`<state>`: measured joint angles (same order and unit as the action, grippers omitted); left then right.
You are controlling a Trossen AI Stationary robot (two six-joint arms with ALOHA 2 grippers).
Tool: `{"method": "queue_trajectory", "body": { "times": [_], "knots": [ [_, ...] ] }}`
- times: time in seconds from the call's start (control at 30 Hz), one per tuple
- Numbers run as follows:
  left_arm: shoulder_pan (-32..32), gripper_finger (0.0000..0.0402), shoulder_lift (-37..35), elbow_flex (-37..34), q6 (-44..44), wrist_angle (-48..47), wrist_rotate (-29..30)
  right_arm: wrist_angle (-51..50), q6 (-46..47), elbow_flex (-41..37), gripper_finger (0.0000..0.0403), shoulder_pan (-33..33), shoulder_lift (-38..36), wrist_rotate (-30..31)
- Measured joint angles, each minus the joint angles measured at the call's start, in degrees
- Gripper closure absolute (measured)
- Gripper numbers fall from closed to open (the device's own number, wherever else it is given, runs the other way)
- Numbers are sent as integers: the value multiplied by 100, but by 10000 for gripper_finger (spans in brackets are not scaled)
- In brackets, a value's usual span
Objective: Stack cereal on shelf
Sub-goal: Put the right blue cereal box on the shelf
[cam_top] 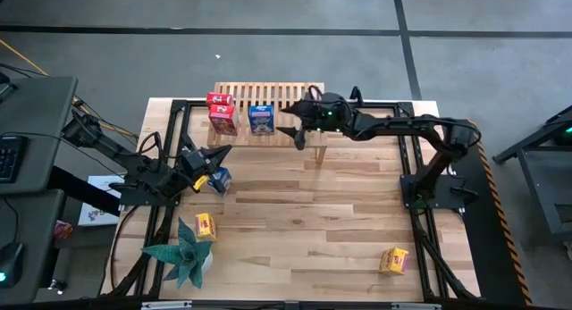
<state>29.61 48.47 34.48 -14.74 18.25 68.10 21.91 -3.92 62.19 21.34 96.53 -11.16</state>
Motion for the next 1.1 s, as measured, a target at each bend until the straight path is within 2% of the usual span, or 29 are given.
{"method": "queue_trajectory", "body": {
  "times": [0.1, 0.23, 0.57, 0.67, 0.8, 1.1],
  "knots": [
    [0, 402, 0, 0, -2, -3, 0, 4, -168, 103, 91, -73, 147, -278],
    [1, 402, 0, 0, -2, -3, 0, 77, -351, 129, 91, -88, 261, -226],
    [2, 402, 0, 0, -7, -1, 0, 693, -103, 130, 91, -82, 512, -451],
    [2, 402, 1, 0, -7, -1, 0, 885, -35, 151, 91, -82, 634, -382],
    [0, 402, 0, 0, -7, 2, 2, 912, -105, 353, 91, -84, 785, 15],
    [2, 401, 0, 0, -39, -14, 0, 636, -448, 735, 91, -61, 857, -236]
  ]
}}
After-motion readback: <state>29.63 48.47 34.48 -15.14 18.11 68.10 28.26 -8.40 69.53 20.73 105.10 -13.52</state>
